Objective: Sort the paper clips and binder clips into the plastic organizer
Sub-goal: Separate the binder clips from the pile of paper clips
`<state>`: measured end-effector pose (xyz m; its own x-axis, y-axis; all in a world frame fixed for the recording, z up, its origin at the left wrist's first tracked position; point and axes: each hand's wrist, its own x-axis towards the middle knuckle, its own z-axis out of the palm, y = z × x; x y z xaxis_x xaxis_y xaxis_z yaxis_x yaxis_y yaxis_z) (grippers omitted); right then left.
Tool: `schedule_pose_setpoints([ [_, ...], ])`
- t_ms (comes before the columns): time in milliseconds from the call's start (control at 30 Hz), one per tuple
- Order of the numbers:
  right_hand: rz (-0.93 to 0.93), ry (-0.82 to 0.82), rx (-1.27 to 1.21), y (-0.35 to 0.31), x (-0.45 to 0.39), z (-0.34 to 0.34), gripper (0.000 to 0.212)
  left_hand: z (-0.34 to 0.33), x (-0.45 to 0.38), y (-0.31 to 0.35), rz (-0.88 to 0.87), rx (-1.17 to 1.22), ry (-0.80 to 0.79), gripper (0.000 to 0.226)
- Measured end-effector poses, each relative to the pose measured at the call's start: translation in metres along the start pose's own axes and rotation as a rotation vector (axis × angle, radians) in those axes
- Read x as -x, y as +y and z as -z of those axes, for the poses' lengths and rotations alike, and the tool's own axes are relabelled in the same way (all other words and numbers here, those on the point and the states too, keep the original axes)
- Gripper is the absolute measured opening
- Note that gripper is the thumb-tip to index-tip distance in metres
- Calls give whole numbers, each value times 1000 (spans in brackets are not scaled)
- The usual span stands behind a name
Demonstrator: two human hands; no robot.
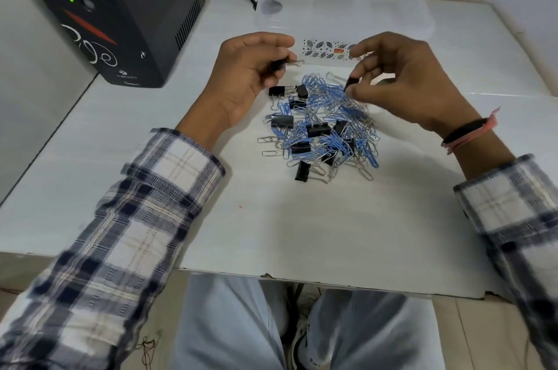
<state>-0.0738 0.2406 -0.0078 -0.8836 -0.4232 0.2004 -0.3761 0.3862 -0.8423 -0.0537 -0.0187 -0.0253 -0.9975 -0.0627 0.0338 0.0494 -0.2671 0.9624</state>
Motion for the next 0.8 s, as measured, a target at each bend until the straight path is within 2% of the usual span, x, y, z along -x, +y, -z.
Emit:
schedule_pose_setpoints([
  [33,-12,17,-125,-2,-1,0,38,0,-1,1,45,60,4,19],
  [100,-110,56,-524,-7,-3,-2,23,0,-1,3,162,187,12,23],
  [200,-352,-21,-1062,-12,-4,-3,32,2,-1,6,296,309,11,30],
  [267,-425,-104,-1161,-13,-5,-5,38,3,0,10,322,251,23,47],
  [333,-431,-105,-1021,-12,-11,-11,24,4,1,15,276,77,47,56],
  [400,-362,-62,-653,-12,-21,-16,15,7,3,19,137,-238,47,43],
  [467,-239,-78,-218,-15,-32,-22,19,14,5,19,-9,-664,-13,32],
  [533,-142,-174,129,-22,-38,-31,25,20,6,14,-41,-951,-81,28],
  [600,-87,-250,357,-28,-43,-41,33,22,9,11,-8,-1033,-106,26],
  [667,-51,-288,460,-30,-46,-49,32,23,9,10,0,-1007,-117,20],
  [733,-16,-277,469,-26,-47,-51,26,25,9,10,-9,-977,-117,18],
  [800,-33,-246,371,-21,-46,-50,25,27,8,10,-10,-951,-112,20],
])
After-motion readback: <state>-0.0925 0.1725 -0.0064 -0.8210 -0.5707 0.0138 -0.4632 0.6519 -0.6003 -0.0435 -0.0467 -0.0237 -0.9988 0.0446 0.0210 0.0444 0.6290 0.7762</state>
